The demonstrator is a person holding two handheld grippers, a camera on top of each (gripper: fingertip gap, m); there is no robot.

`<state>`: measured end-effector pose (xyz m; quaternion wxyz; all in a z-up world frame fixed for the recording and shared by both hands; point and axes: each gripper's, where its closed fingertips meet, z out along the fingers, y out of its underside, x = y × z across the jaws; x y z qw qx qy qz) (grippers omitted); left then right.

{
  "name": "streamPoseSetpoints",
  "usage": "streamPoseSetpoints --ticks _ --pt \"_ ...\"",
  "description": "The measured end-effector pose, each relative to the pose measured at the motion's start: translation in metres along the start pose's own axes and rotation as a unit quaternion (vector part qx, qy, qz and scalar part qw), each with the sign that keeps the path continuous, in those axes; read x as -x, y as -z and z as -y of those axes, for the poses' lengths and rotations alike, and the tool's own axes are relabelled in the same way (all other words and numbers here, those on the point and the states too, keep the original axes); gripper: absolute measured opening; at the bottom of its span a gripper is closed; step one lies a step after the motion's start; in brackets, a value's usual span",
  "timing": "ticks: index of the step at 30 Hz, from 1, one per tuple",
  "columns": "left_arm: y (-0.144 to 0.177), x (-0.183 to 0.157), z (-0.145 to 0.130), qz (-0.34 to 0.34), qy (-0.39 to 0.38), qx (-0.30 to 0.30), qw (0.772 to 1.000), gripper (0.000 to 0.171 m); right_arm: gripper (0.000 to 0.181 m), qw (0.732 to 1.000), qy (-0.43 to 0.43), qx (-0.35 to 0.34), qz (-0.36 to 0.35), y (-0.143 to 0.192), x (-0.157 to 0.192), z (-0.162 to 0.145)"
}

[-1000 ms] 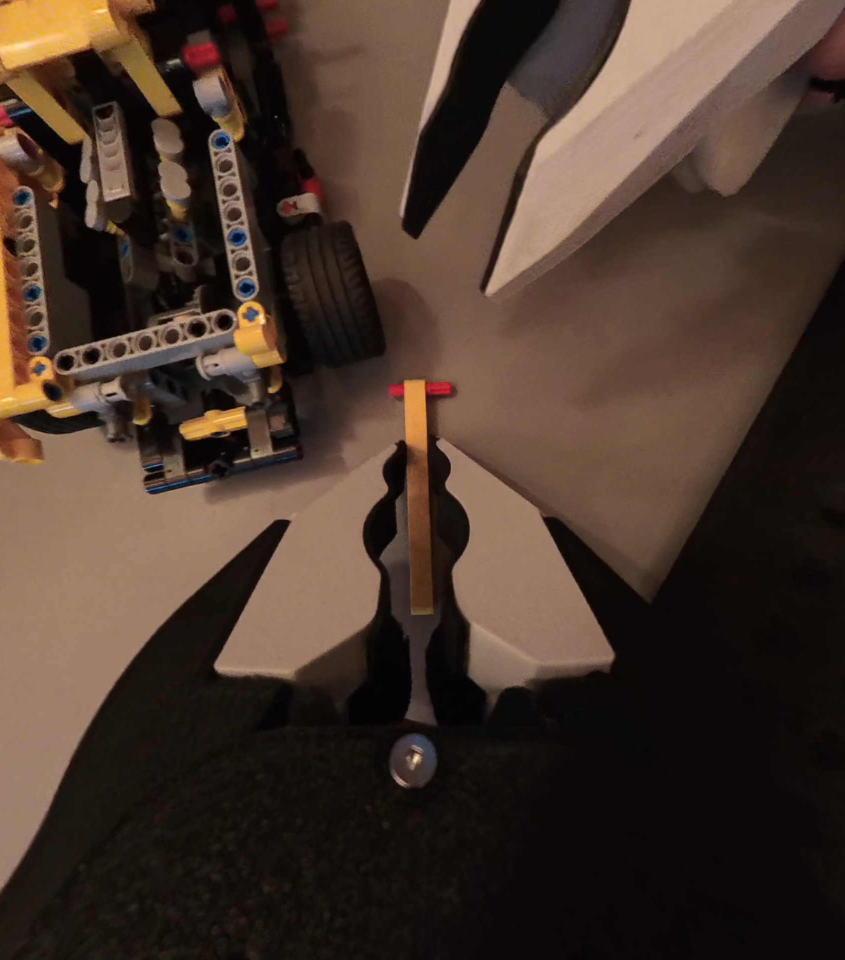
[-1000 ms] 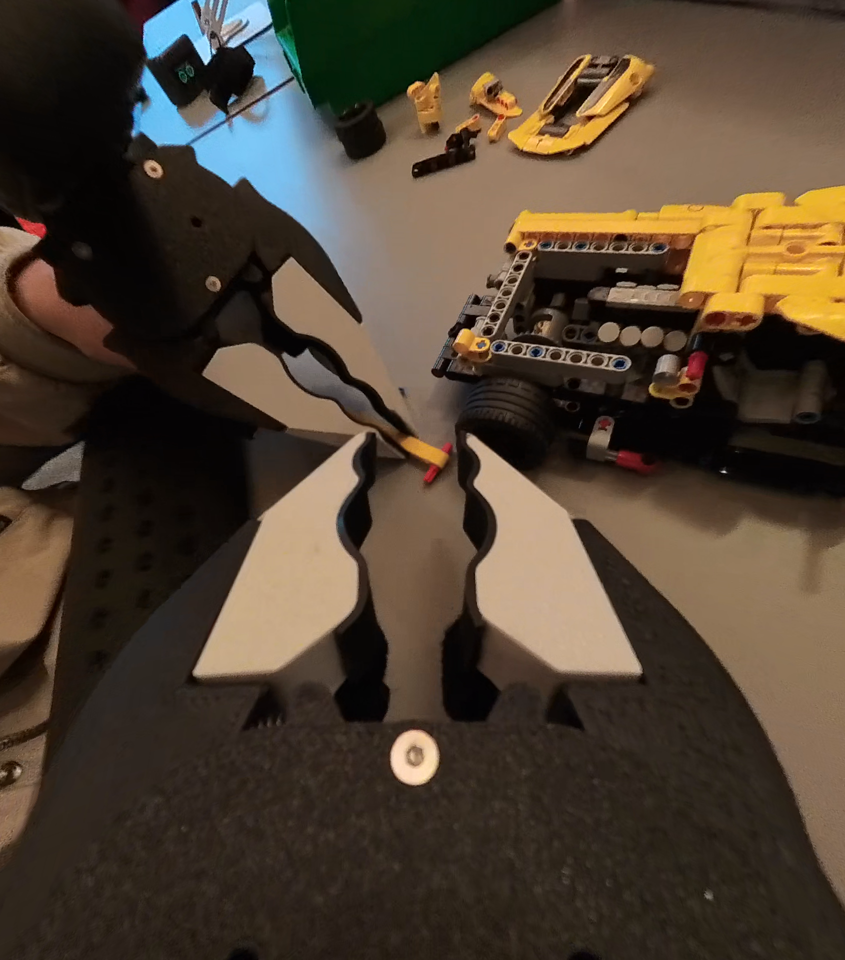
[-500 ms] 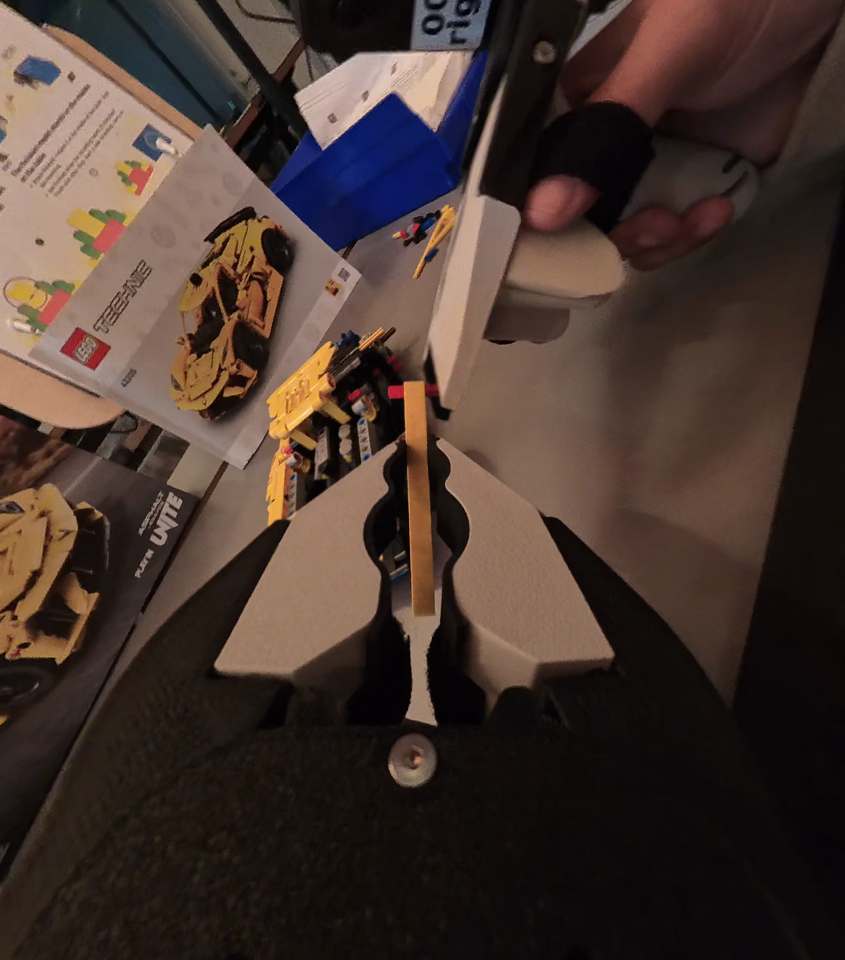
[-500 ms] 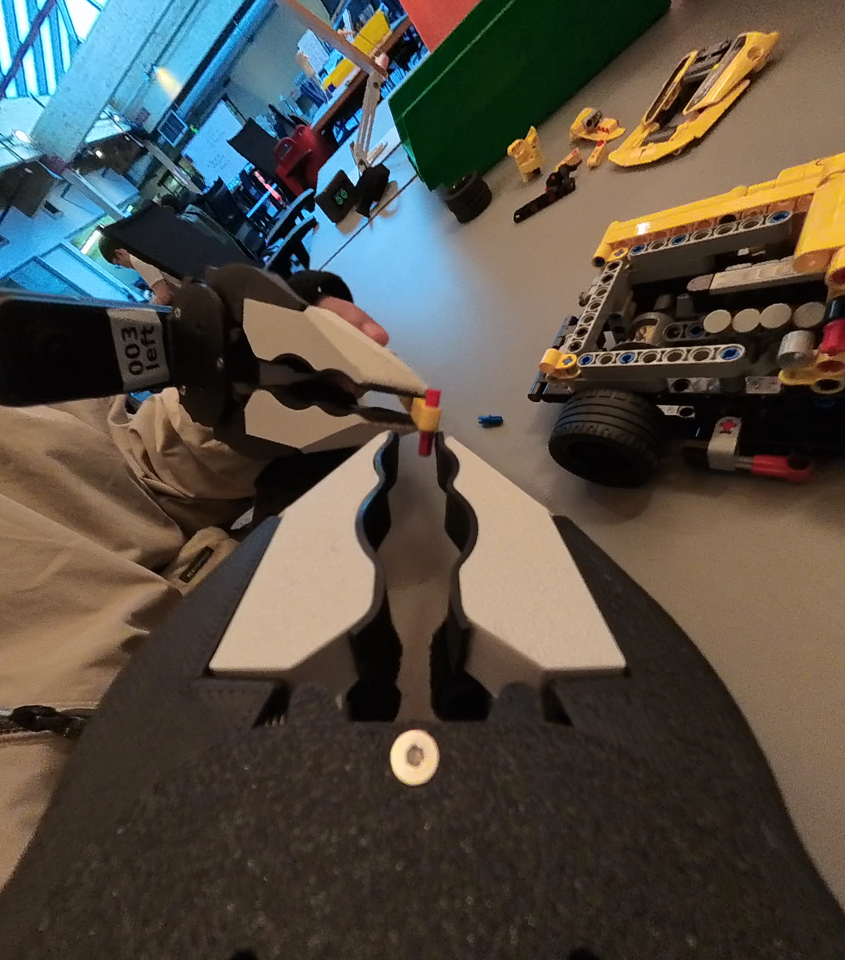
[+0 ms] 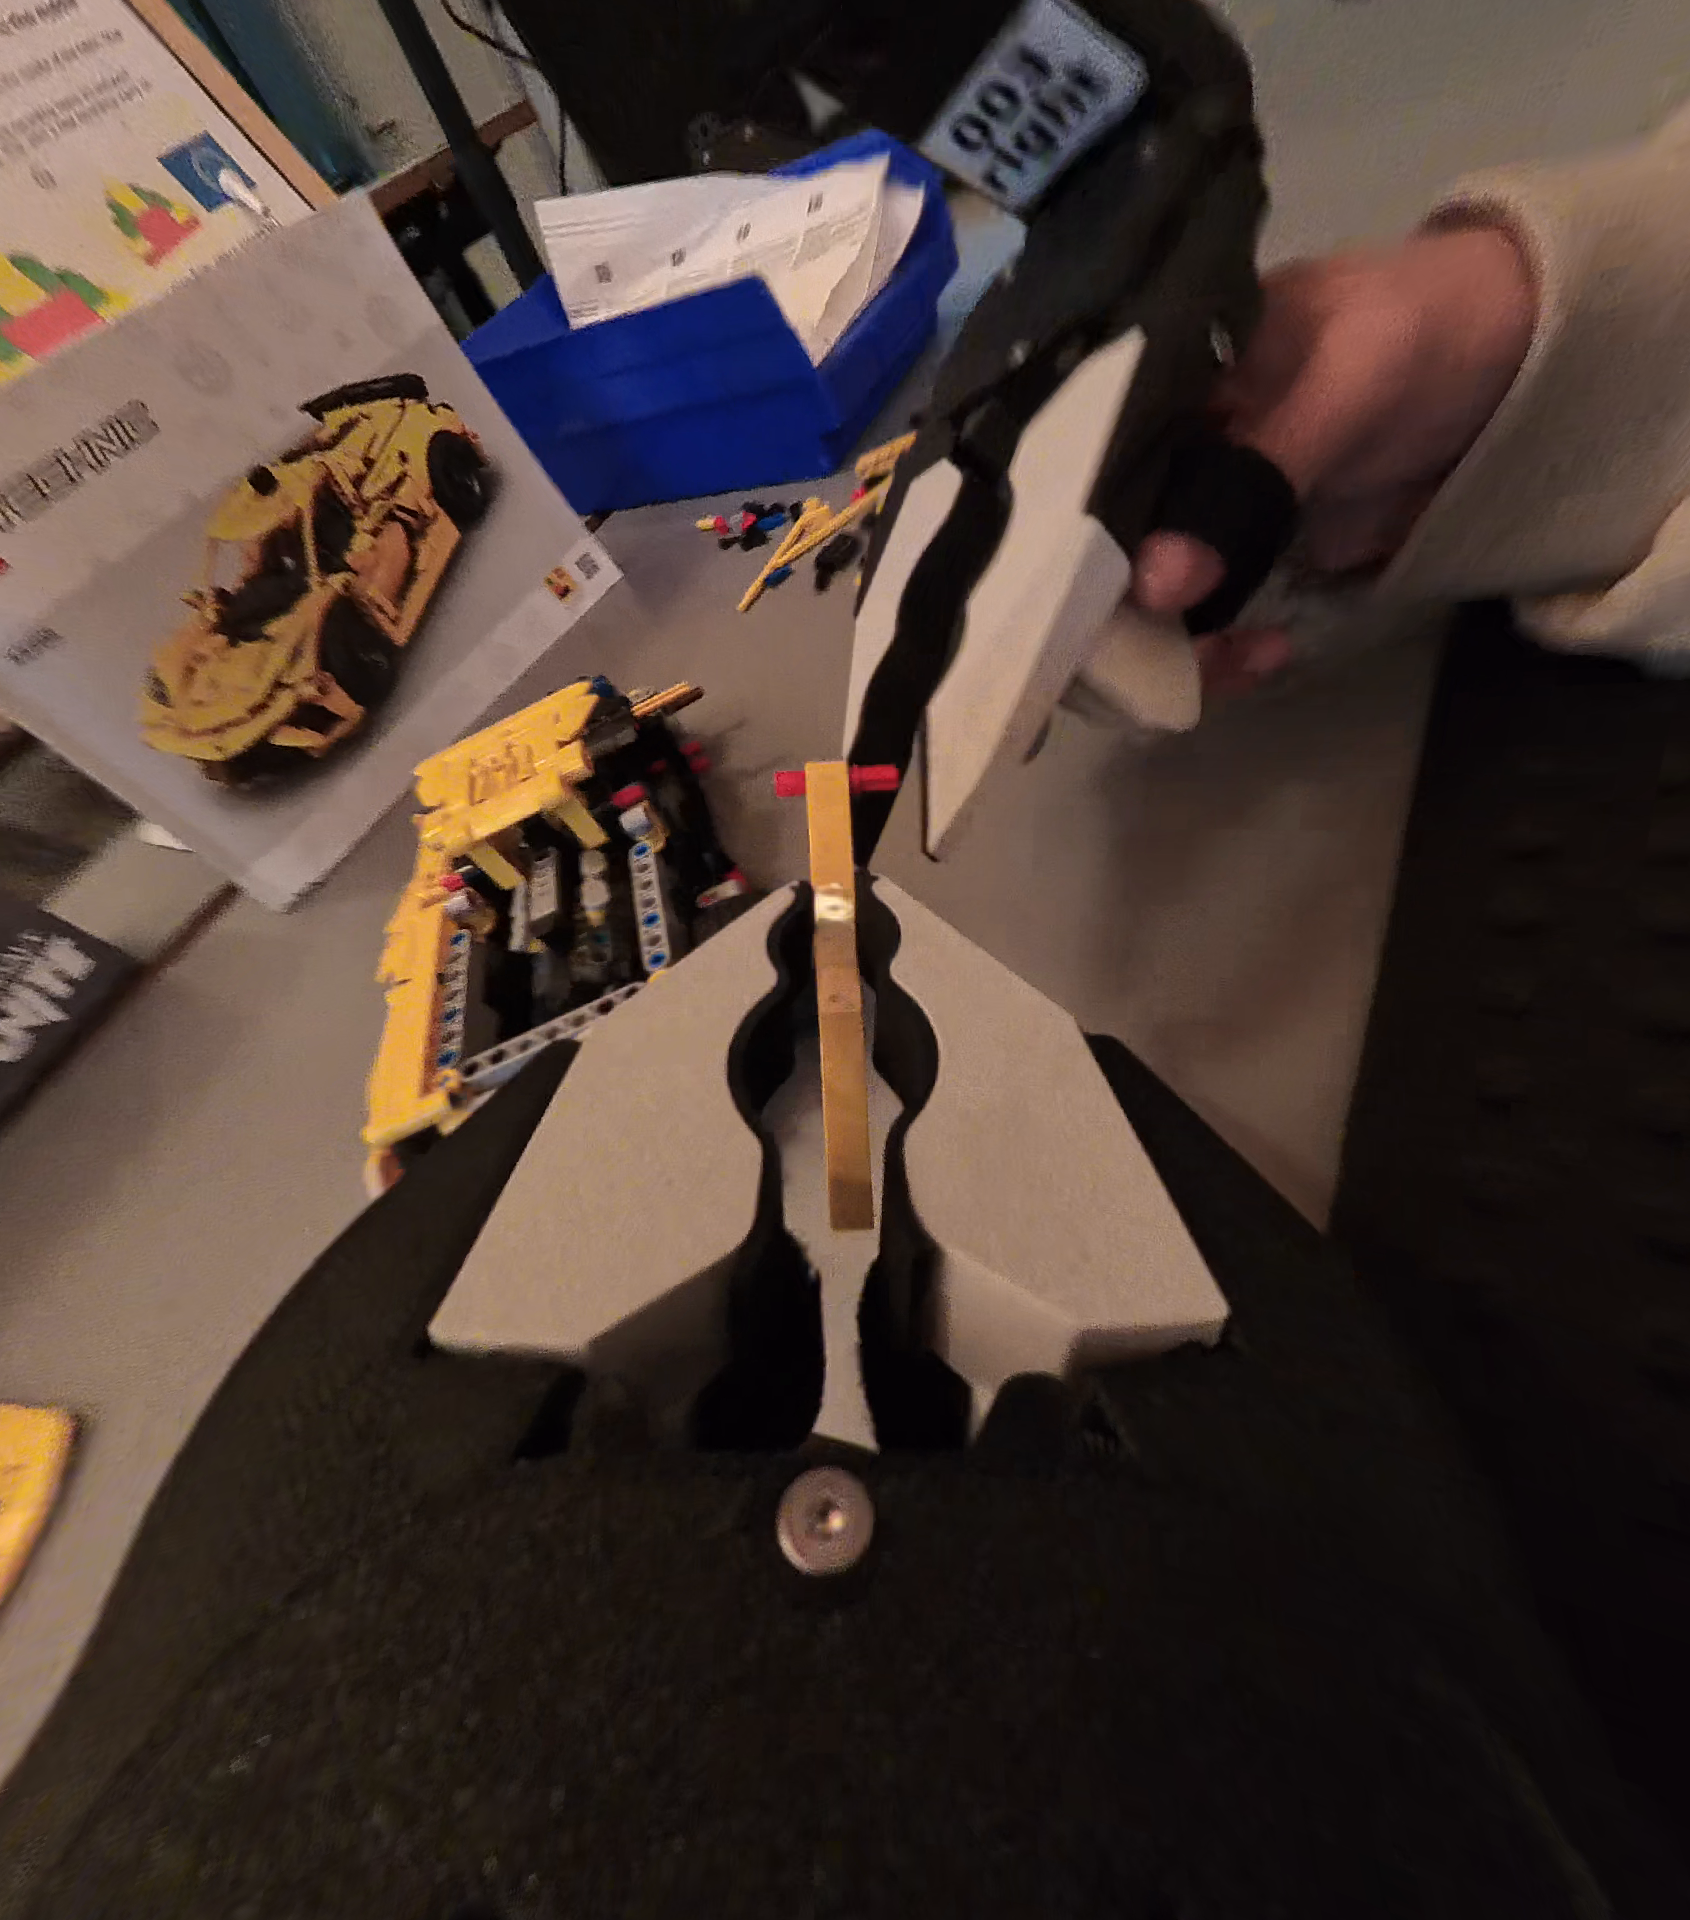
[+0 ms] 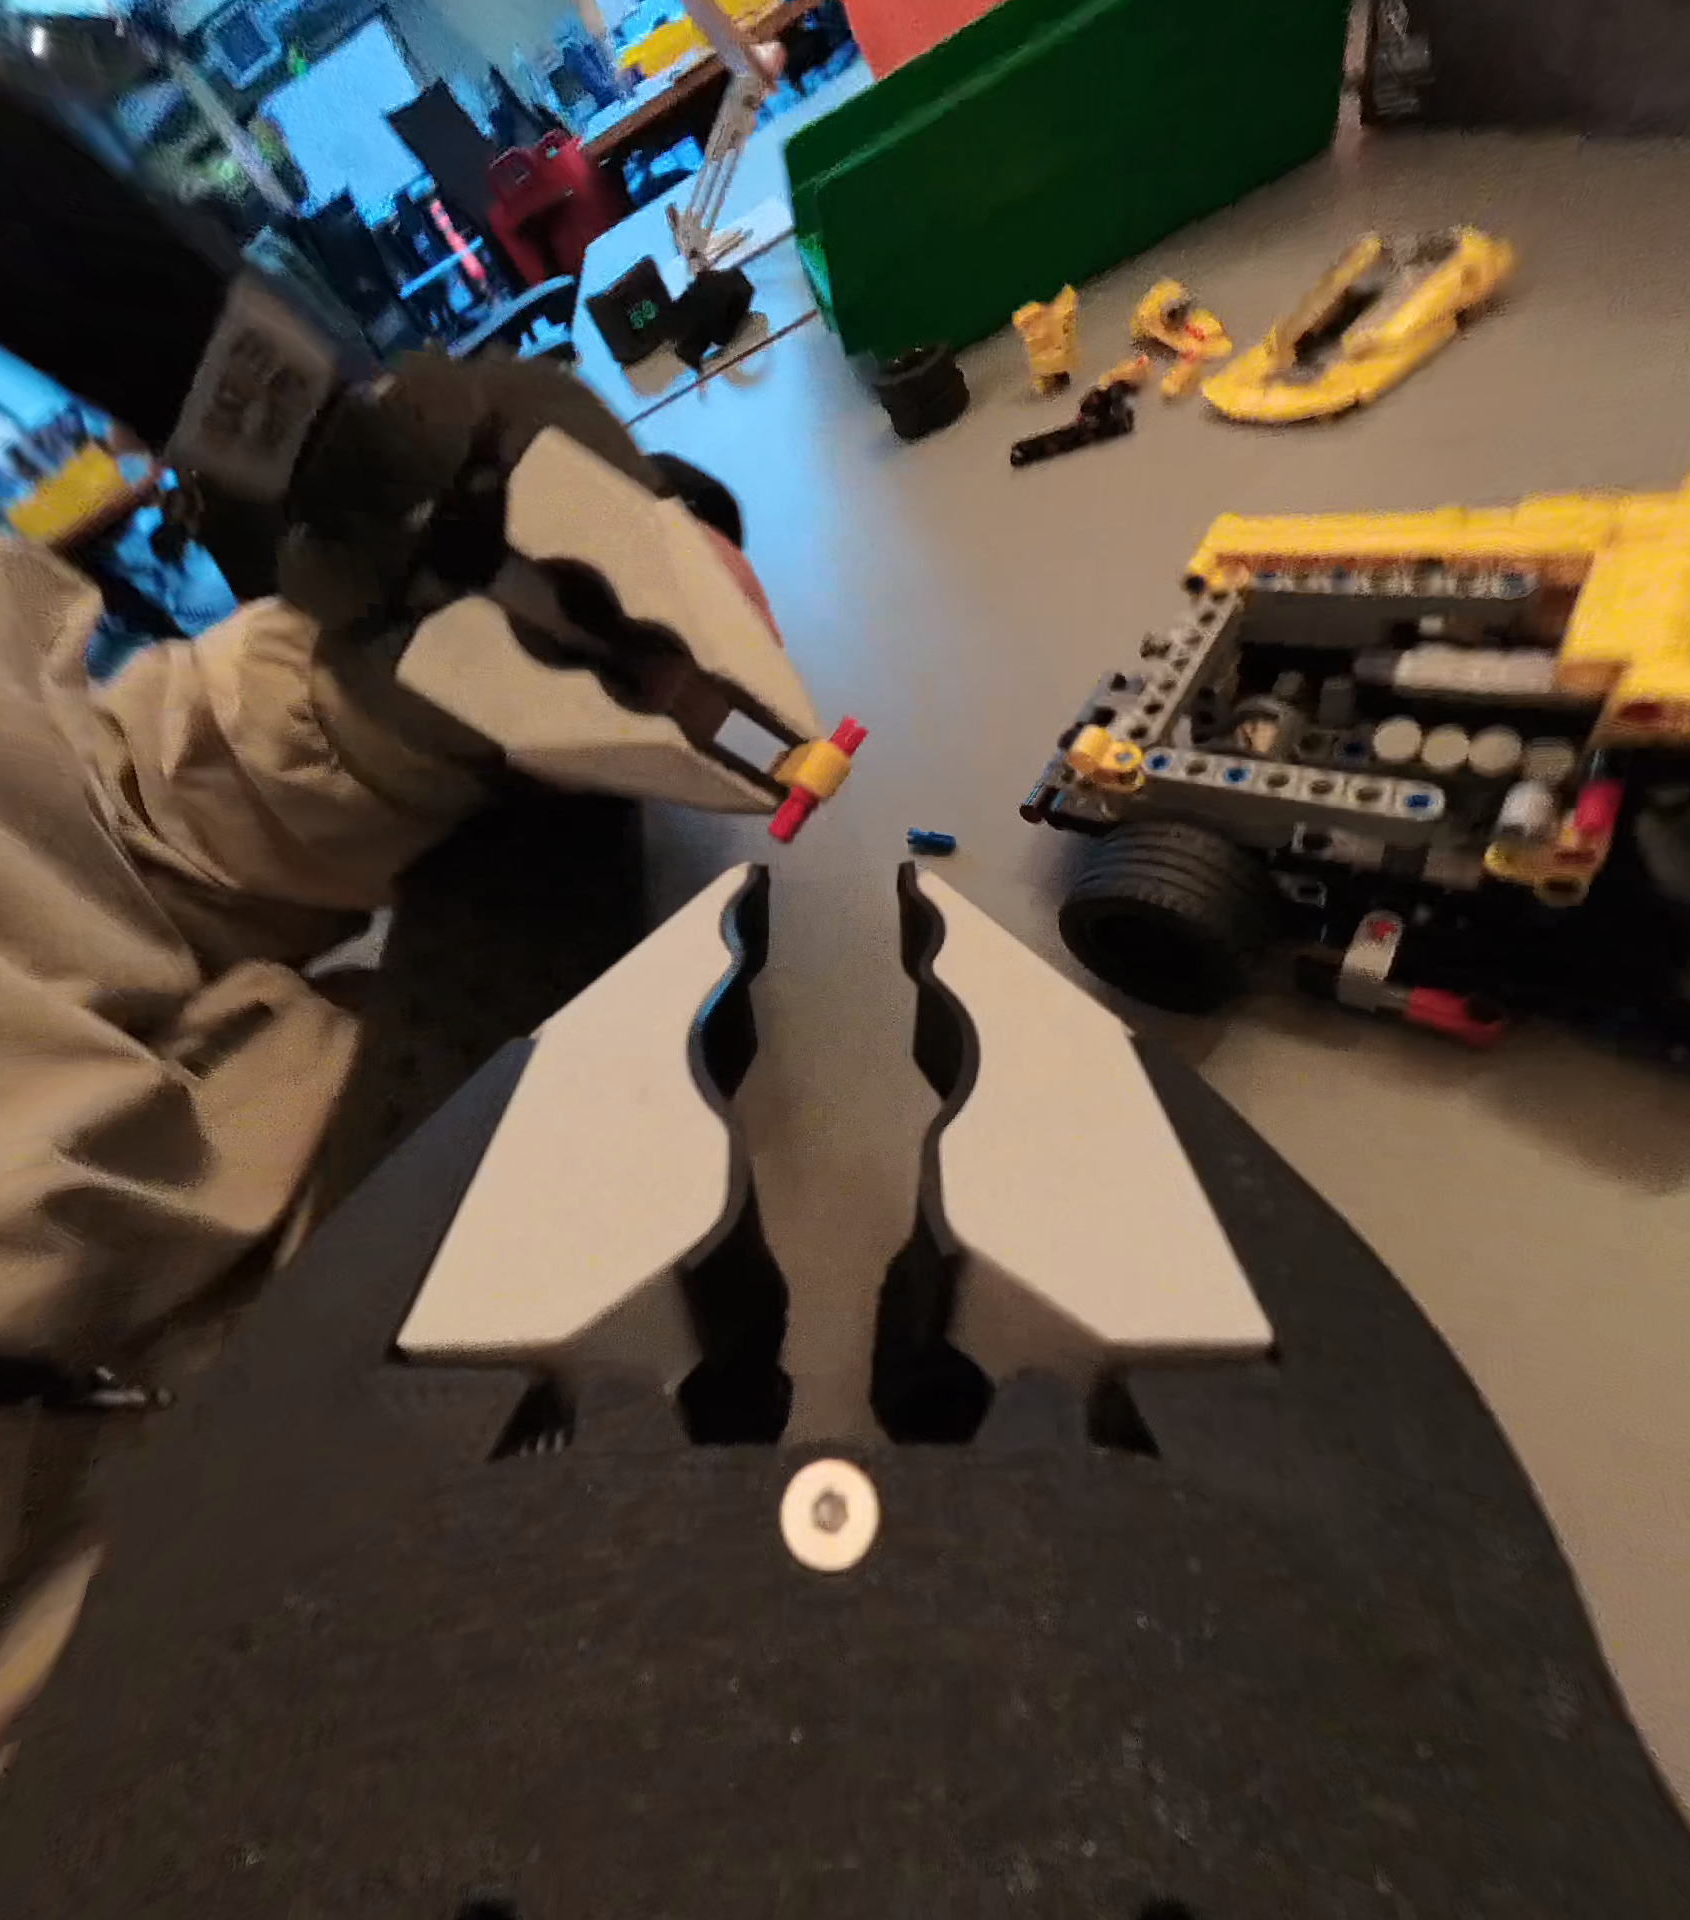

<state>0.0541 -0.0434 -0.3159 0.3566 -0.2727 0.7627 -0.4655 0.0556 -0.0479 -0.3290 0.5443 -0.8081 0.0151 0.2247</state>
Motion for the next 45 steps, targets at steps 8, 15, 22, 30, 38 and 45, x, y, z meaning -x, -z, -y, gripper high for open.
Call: streamPoseSetpoints --ticks 8,15,22,30,38,45 --pt "0.016 0.002 0.024 -0.061 0.122 -0.090 0.987 0.007 0.037 0.991 0.081 -0.100 0.027 0.009 0.024 0.035" --pt "0.019 0.006 0.027 -0.037 0.099 -0.097 0.990 0.006 0.023 0.989 0.047 -0.123 0.064 0.014 0.035 0.045" --pt "0.006 0.003 0.013 0.071 -0.118 -0.029 0.990 0.006 0.018 0.989 -0.108 -0.067 0.080 0.005 0.022 0.029" --pt "0.004 0.007 0.014 0.130 -0.195 -0.016 0.972 0.007 0.002 0.994 -0.080 -0.047 0.054 0.003 0.021 0.026" --pt "-0.002 0.015 0.001 0.150 -0.208 0.037 0.966 0.006 0.004 0.993 -0.095 -0.036 0.062 -0.012 0.023 0.020" --pt "-0.003 0.013 -0.003 0.152 -0.205 0.052 0.966 0.006 0.002 0.994 -0.091 -0.016 0.054 -0.012 0.020 0.014"
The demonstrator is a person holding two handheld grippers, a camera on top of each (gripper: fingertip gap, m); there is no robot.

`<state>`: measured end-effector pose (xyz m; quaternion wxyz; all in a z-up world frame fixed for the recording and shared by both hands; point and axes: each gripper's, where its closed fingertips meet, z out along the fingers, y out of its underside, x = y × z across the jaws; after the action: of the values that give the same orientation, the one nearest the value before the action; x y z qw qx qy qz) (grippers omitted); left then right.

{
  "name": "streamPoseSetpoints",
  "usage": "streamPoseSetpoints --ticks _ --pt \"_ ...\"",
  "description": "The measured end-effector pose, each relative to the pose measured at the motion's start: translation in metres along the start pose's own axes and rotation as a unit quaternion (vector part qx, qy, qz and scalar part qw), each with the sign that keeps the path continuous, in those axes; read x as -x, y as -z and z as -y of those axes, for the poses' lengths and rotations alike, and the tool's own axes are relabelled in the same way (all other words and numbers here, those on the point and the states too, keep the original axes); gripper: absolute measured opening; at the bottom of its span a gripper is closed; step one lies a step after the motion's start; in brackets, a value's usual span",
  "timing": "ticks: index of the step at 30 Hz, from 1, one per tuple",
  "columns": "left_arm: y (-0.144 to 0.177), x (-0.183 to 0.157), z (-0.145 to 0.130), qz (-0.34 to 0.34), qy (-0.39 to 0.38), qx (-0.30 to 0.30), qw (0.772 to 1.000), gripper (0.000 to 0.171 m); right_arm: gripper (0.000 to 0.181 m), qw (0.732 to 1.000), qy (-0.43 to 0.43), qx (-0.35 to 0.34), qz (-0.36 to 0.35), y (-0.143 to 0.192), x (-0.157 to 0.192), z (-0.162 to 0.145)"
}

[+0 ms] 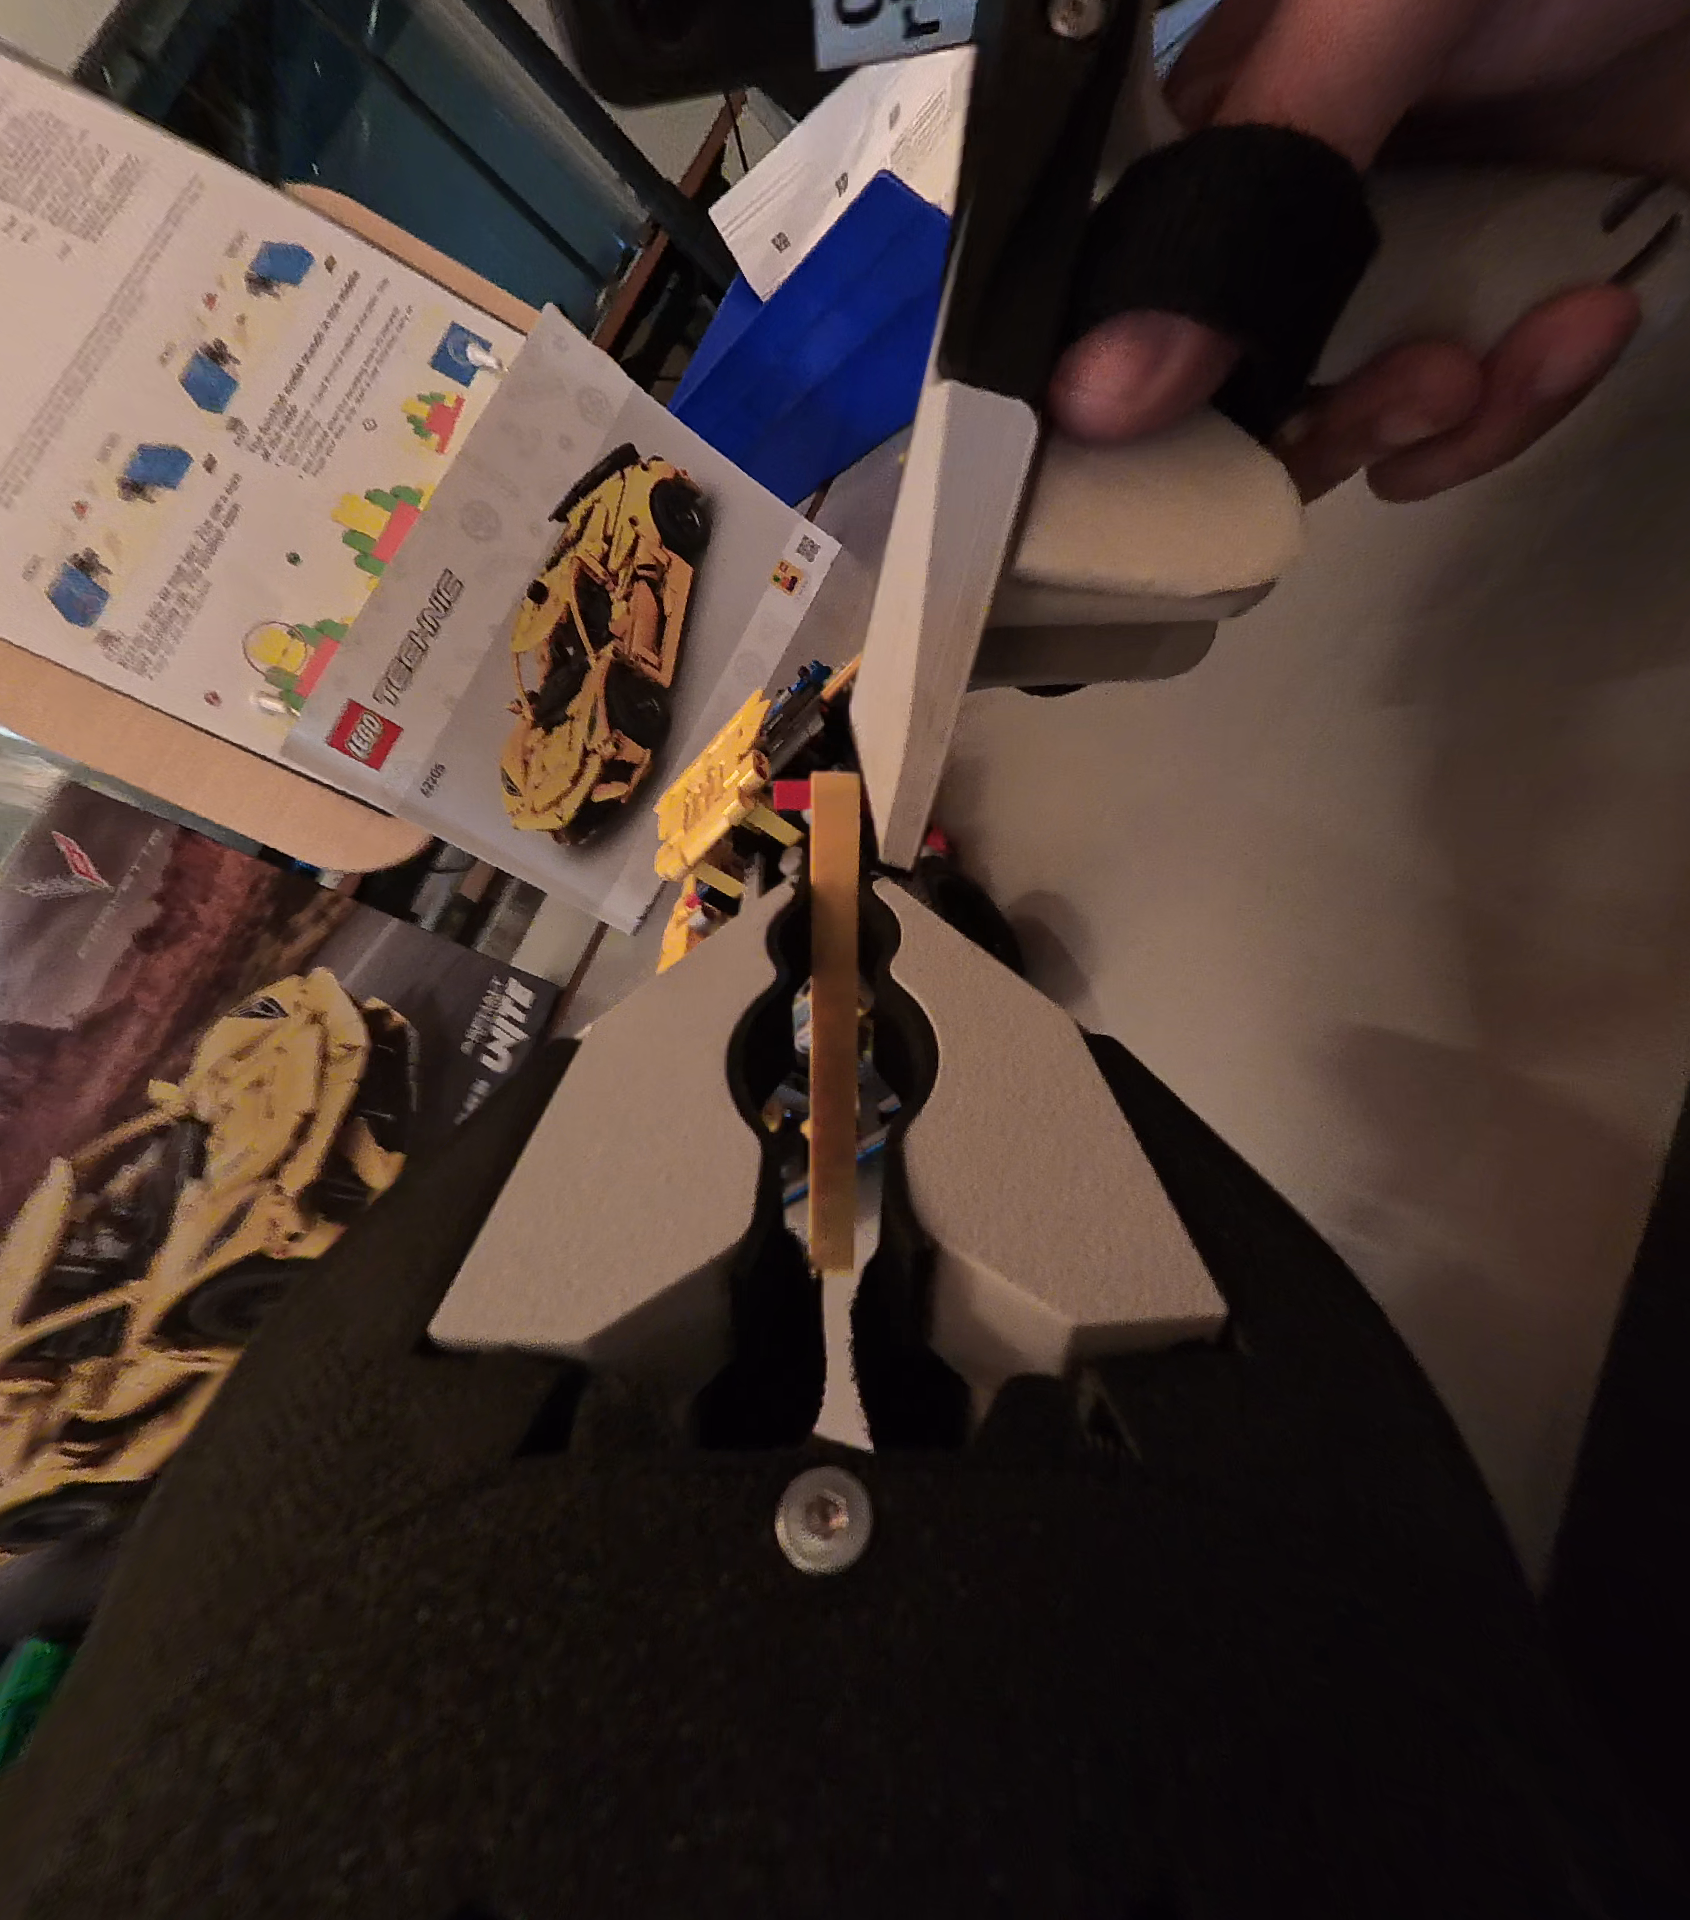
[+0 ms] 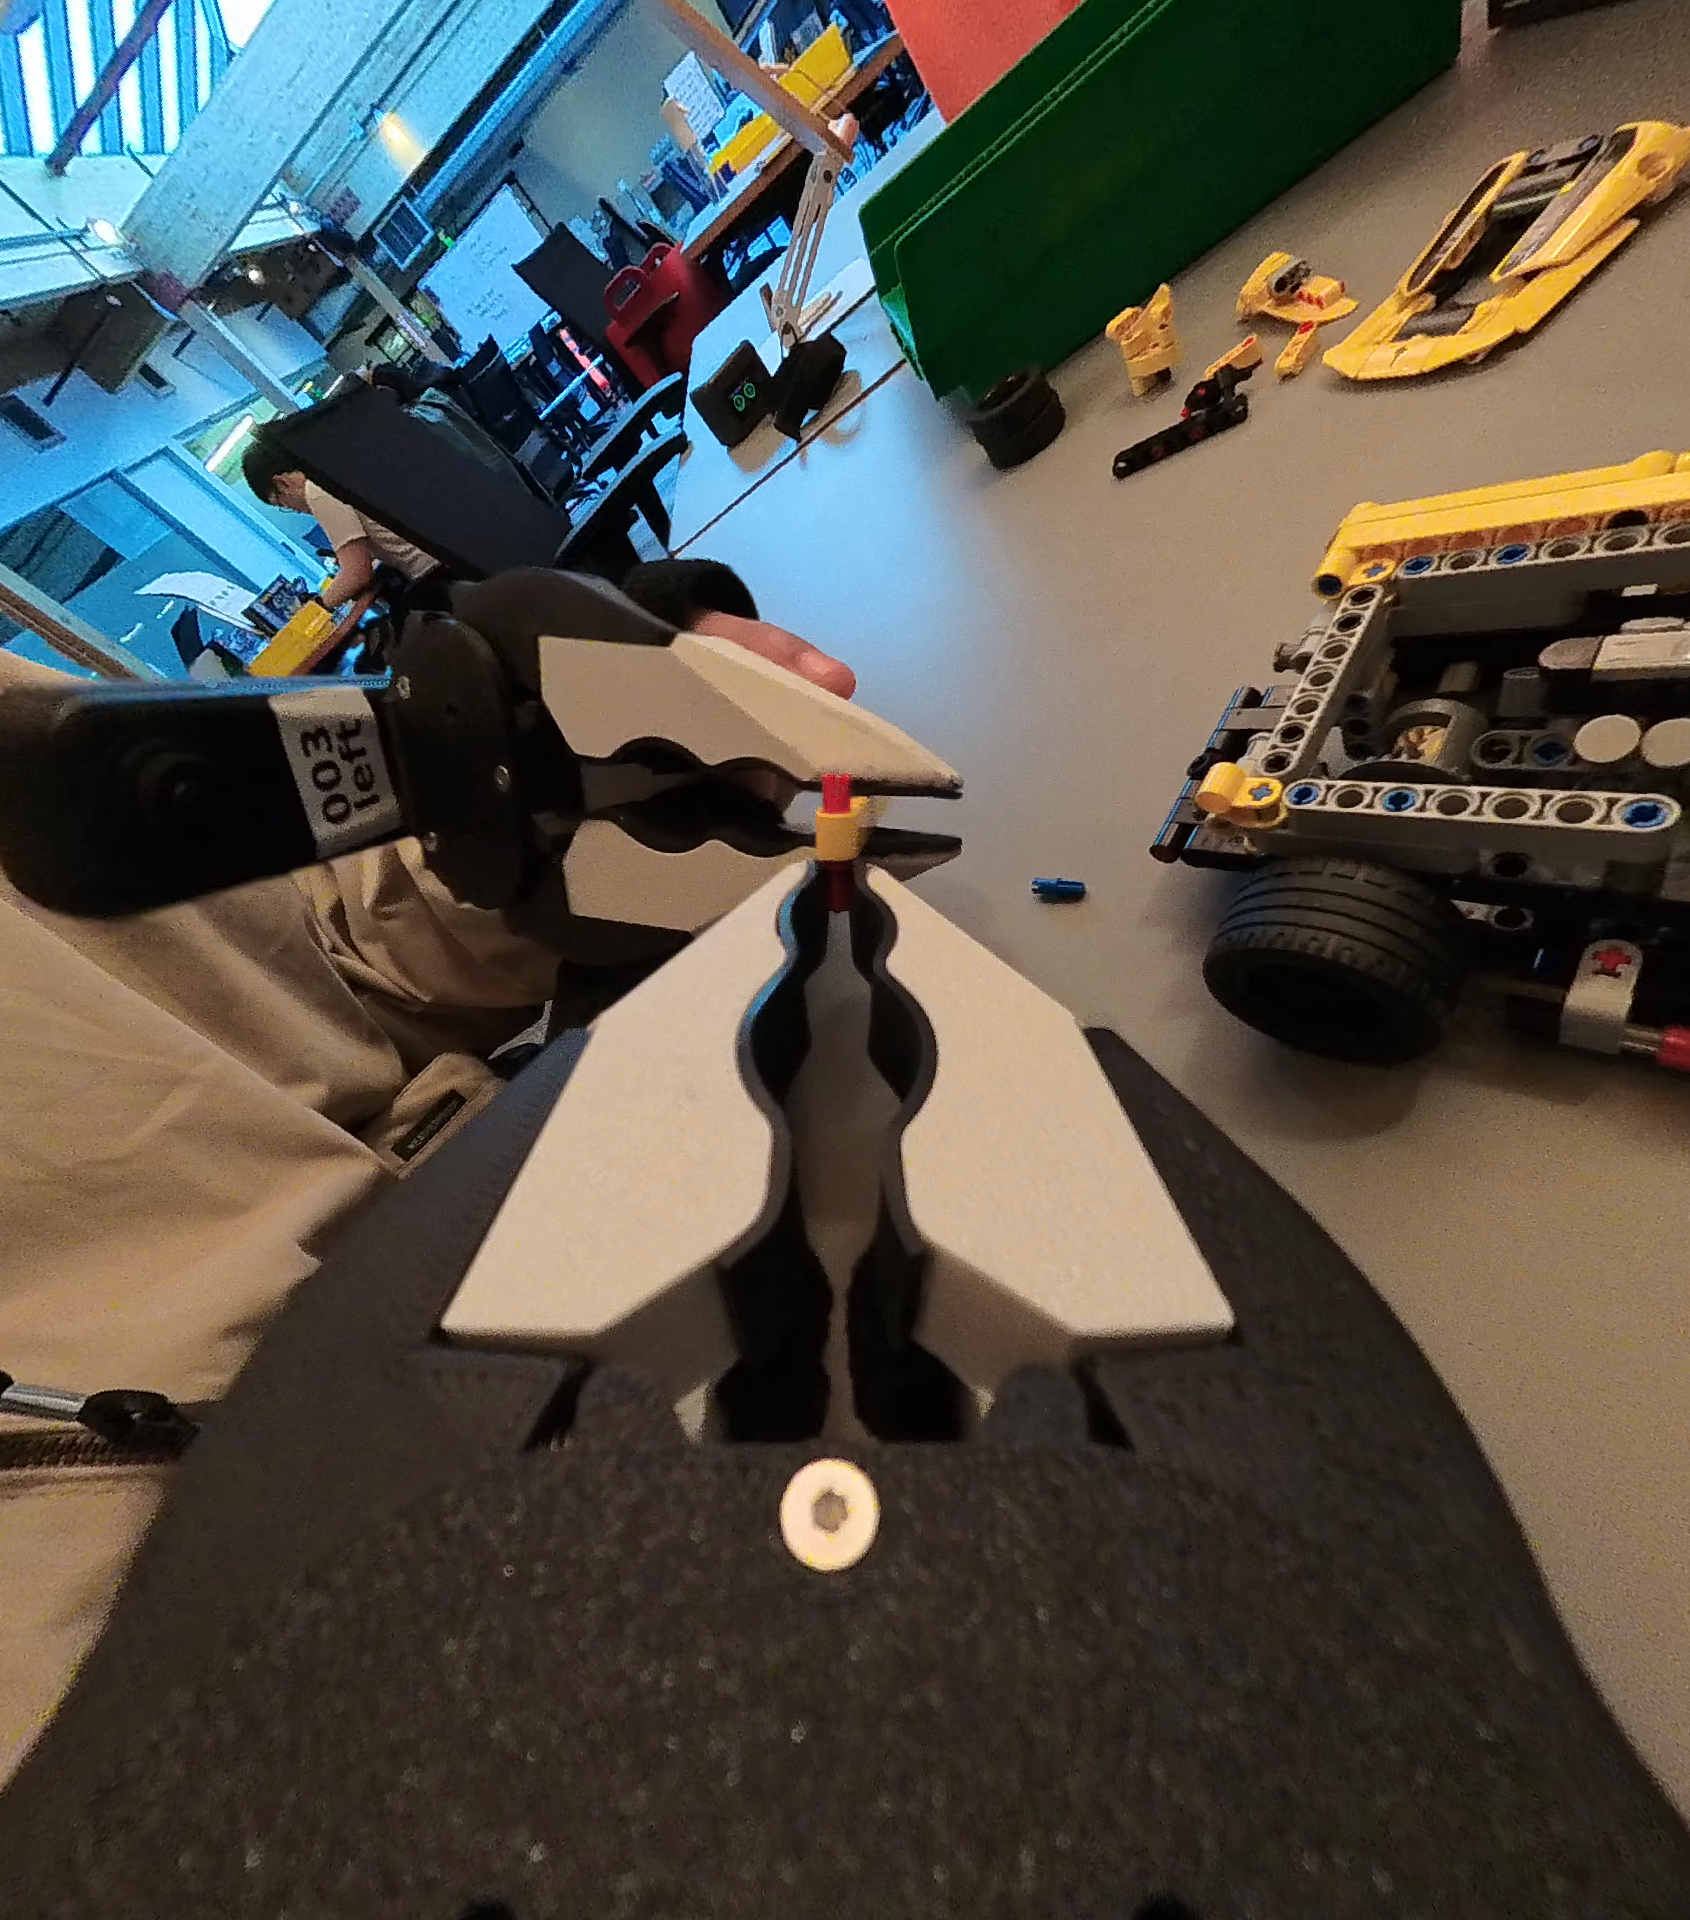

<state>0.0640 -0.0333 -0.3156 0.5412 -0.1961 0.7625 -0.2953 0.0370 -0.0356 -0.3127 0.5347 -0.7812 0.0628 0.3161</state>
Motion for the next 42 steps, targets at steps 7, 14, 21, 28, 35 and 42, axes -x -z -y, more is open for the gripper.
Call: streamPoseSetpoints --ticks 7,14,21,28,35,42 --pt "-0.002 0.006 -0.004 0.007 0.100 0.025 0.995 0.007 0.002 0.999 -0.045 -0.024 0.010 -0.002 -0.004 0.005" --pt "-0.006 0.009 -0.008 0.014 0.120 0.041 0.992 0.008 0.002 0.998 -0.055 -0.017 -0.004 -0.002 -0.010 0.005" --pt "0.010 0.070 -0.035 0.073 0.265 0.008 0.962 0.006 0.002 0.999 -0.028 0.003 -0.036 0.006 -0.015 -0.004" --pt "-0.001 0.017 -0.018 -0.058 0.249 0.012 0.967 0.006 0.002 0.934 -0.027 0.016 -0.356 0.148 -0.114 -0.009" --pt "-0.004 -0.004 0.039 -0.225 0.461 -0.011 0.858 0.006 0.031 0.818 0.011 0.085 -0.569 0.284 -0.152 -0.045" --pt "-0.009 0.021 0.067 -0.353 0.711 -0.130 0.594 0.006 0.092 0.921 0.307 -0.080 -0.225 0.111 -0.016 0.030"
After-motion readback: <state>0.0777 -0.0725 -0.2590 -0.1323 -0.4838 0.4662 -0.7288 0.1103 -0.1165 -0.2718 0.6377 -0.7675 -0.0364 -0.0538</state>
